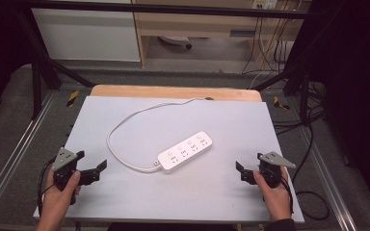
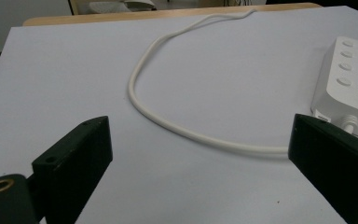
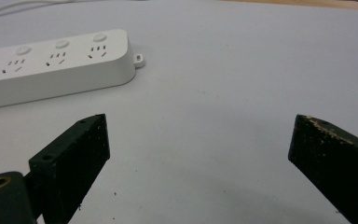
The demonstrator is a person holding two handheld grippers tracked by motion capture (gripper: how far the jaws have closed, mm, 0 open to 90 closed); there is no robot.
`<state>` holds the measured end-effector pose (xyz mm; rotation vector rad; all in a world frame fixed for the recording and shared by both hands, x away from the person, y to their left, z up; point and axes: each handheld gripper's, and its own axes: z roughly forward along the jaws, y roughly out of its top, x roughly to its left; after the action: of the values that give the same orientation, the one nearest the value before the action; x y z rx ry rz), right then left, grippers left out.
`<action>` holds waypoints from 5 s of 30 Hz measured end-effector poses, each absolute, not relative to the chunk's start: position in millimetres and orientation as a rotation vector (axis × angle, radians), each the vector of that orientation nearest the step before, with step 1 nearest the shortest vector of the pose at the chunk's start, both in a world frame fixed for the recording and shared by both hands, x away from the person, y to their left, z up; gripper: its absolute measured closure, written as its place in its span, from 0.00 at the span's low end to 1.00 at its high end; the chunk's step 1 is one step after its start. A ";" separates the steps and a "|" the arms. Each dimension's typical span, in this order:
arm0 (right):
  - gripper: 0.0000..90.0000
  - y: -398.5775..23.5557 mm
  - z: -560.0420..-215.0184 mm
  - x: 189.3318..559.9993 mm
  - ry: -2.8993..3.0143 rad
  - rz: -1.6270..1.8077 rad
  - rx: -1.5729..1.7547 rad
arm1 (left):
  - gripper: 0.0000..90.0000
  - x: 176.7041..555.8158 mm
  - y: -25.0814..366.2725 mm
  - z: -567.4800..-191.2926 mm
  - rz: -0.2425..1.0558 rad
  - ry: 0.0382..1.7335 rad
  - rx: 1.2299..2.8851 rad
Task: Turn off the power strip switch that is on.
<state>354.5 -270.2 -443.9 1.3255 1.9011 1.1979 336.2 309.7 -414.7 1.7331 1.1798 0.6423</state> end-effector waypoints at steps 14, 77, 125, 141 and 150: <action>0.03 -258.2 -431.5 348.7 1.943 1.236 1.268 | 0.07 336.1 310.1 -414.5 0.642 1.178 1.728; 0.23 -158.0 -376.5 426.1 1.953 1.410 1.157 | 0.07 335.9 311.5 -416.8 0.603 1.212 1.725; 1.00 -114.5 -405.6 428.6 2.123 1.421 1.057 | 0.07 334.6 305.9 -416.7 0.613 1.164 1.757; 1.00 -107.9 -414.7 429.7 2.146 1.395 1.081 | 0.06 334.5 305.5 -416.7 0.614 1.163 1.760; 1.00 -104.8 -419.3 430.7 2.151 1.395 1.080 | 0.07 334.5 305.1 -416.8 0.612 1.161 1.764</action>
<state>430.7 -104.8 -419.3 1.0800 2.1507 1.3948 334.5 305.1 -416.8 1.7643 1.1609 0.6124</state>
